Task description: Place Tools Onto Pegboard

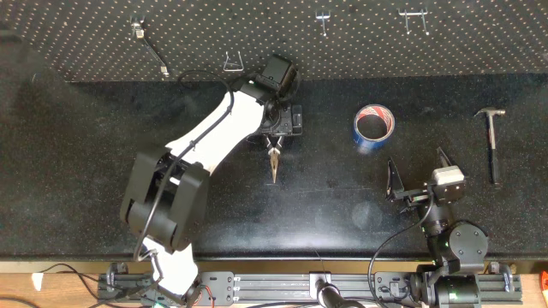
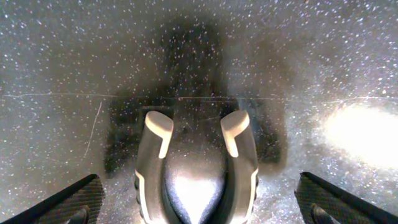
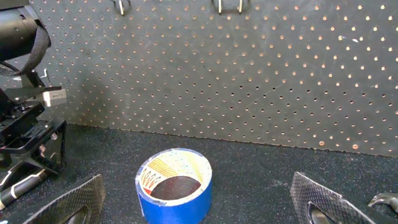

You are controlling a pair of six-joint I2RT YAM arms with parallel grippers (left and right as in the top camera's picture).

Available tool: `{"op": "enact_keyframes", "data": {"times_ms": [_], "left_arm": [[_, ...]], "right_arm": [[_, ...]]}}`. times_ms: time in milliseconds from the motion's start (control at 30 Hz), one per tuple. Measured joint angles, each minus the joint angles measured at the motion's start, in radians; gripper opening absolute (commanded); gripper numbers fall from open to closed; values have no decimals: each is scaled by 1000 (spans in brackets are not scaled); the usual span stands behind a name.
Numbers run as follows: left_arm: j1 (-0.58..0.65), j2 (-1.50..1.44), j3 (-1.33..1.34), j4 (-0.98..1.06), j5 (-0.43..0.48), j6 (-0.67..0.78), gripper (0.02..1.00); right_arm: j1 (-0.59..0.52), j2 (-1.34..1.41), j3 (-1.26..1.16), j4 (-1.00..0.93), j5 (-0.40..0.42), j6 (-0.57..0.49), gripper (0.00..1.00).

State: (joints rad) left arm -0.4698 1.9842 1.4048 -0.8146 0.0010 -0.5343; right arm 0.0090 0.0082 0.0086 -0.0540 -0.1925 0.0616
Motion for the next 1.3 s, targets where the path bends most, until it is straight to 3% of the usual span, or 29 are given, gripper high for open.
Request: {"op": "enact_keyframes", "data": {"times_ms": [200, 233, 333, 367, 400, 700, 733, 767, 800, 833, 1100, 1300], "left_arm": [[0, 26, 13, -7, -1, 8, 996], [0, 27, 14, -7, -1, 8, 958], [0, 28, 16, -7, 0, 16, 717], [0, 30, 16, -7, -1, 14, 557], [0, 30, 16, -7, 0, 18, 524], [0, 31, 17, -8, 0, 18, 485], [0, 31, 17, -8, 0, 18, 435], [0, 31, 17, -8, 0, 18, 308], [0, 31, 17, -8, 0, 18, 93], [0, 31, 17, -8, 0, 18, 27], [0, 5, 18, -75, -2, 38, 27], [0, -388, 2, -230, -89, 44, 27]], "right_arm": [[0, 0, 0, 0, 0, 0, 976], [0, 0, 0, 0, 0, 0, 974], [0, 0, 0, 0, 0, 0, 976], [0, 0, 0, 0, 0, 0, 976], [0, 0, 0, 0, 0, 0, 976], [0, 0, 0, 0, 0, 0, 976], [0, 0, 0, 0, 0, 0, 976], [0, 0, 0, 0, 0, 0, 976], [0, 0, 0, 0, 0, 0, 976], [0, 0, 0, 0, 0, 0, 976], [0, 0, 0, 0, 0, 0, 976], [0, 0, 0, 0, 0, 0, 976]]}}
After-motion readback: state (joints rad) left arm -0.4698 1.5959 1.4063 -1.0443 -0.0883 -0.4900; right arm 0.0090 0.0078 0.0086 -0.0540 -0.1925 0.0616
